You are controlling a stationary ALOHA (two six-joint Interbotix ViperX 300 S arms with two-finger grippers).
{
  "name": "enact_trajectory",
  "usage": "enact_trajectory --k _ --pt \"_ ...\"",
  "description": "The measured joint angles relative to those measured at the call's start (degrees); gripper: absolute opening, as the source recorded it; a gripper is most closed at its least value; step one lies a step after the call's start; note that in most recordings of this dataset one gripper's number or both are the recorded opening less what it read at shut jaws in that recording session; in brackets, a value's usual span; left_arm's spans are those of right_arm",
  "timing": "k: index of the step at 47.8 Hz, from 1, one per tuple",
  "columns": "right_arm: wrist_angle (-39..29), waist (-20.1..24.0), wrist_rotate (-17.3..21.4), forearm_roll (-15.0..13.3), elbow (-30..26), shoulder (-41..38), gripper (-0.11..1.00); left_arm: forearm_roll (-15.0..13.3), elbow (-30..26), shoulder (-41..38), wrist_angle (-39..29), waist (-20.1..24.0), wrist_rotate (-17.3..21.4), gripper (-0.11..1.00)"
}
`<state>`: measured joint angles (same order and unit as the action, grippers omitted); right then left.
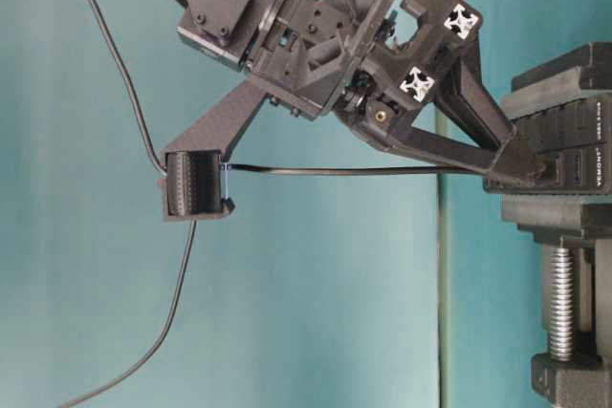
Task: Insert the USB into the second port from the front of the fixed hub.
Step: 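Push the plug down into the second port with the right gripper, then open the right gripper and lift it away from the plug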
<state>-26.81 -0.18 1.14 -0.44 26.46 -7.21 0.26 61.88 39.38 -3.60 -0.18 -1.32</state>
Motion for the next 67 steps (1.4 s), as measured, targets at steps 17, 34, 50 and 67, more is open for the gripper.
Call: enact_trajectory --k 17,34,50,67 --pt "-0.5 0.1 0.0 0.0 0.0 -0.2 0.06 0.0 0.0 0.0 0.0 0.0 0.0 0.0" --pt "-1.0 0.1 0.0 0.1 0.0 0.1 0.06 0.0 -0.1 0.1 0.1 -0.1 0.0 0.0" --pt "1.2 0.1 0.1 0.1 0.5 0.5 0.17 0.0 -0.1 0.0 0.1 0.0 0.0 0.0" --pt "4.5 0.1 0.1 0.1 0.8 1.3 0.84 -0.1 -0.1 0.1 0.1 0.0 0.0 0.0"
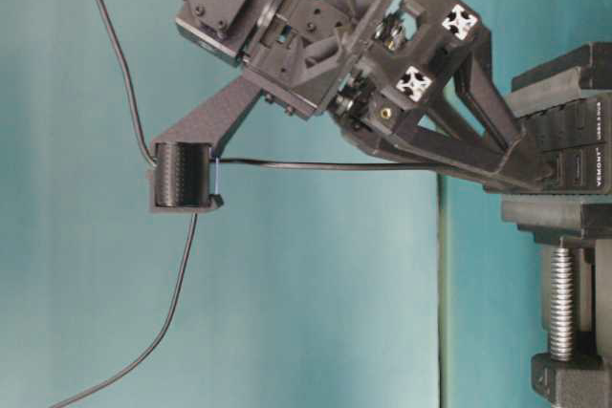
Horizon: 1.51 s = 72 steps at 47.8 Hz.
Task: Insert the USB into the second port from the front of the fixed hub.
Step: 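Open the right gripper and lift it away from the plug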
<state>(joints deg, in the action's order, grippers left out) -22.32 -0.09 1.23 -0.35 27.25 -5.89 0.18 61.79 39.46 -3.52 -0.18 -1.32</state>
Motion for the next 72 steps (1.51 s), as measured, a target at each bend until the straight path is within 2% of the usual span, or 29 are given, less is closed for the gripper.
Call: enact_trajectory --k 3,36,72 --pt "-0.1 0.0 0.0 0.0 0.0 0.0 0.88 0.1 0.0 0.0 0.0 0.0 0.0 0.0" --pt "-0.7 -0.1 0.0 0.0 0.5 0.8 0.86 0.1 0.1 -0.1 0.0 0.0 0.0 0.0" --pt "-0.5 -1.0 0.0 0.0 6.1 10.7 0.86 0.1 0.1 -0.1 0.0 0.0 0.0 0.0"
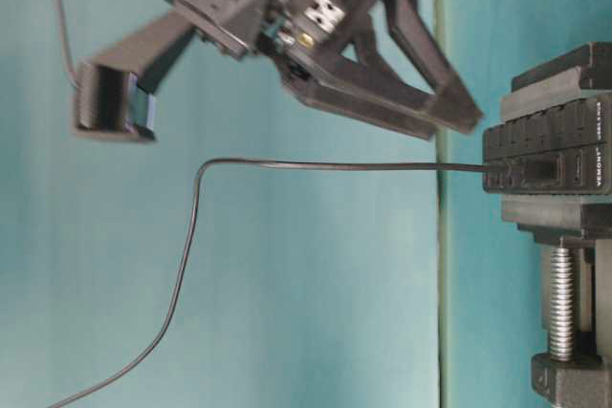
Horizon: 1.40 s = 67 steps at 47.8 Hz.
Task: Insert the USB into the second port from the front of the fixed hub.
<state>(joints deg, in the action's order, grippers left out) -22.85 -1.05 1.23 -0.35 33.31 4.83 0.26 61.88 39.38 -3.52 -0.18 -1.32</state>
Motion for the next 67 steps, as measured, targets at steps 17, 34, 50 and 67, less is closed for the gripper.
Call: enact_trajectory --k 17,34,50,67 --pt "2.7 -0.1 0.0 0.1 4.2 3.8 0.86 -0.1 0.0 0.0 0.0 0.0 0.0 0.0" --pt "6.7 -0.2 0.0 0.1 7.8 6.8 0.86 -0.1 0.0 0.1 0.0 0.0 0.0 0.0" --pt "8.3 -0.2 0.0 0.1 9.9 8.5 0.86 0.0 -0.1 0.1 0.0 0.0 0.0 0.0" --pt "9.5 -0.2 0.0 0.1 10.1 8.5 0.86 -0.1 0.0 0.0 0.0 0.0 0.0 0.0"
